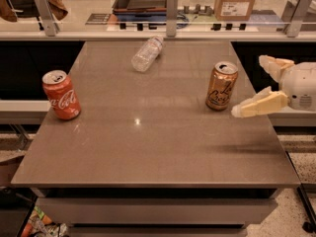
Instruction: Move orange can near coke can
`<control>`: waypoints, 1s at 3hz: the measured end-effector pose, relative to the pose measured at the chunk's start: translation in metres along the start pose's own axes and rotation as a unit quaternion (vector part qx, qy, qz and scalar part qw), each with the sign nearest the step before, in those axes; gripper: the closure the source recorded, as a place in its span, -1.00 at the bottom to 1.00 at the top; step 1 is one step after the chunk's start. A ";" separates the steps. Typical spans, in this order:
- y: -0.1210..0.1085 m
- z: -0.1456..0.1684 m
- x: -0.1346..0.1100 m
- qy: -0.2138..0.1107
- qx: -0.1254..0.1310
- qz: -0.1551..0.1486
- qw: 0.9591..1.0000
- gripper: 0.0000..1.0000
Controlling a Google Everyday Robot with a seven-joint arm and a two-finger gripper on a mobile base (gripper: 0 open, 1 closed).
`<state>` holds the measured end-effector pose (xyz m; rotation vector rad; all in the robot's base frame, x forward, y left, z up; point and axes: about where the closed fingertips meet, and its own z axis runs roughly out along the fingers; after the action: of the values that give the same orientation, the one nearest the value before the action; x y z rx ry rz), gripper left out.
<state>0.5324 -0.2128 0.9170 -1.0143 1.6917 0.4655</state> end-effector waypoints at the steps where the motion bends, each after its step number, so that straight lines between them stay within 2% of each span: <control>1: -0.011 0.016 0.006 -0.048 0.000 0.022 0.999 -1.00; 2: -0.017 0.033 0.010 -0.075 -0.008 0.040 0.996 -1.00; 3: -0.019 0.049 0.007 -0.087 -0.020 0.046 0.995 -1.00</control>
Offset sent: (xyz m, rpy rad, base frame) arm 0.0491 0.0135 -0.0292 0.2471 -0.0158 0.0150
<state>0.5761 -0.1910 0.8958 -0.9002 1.5829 0.6322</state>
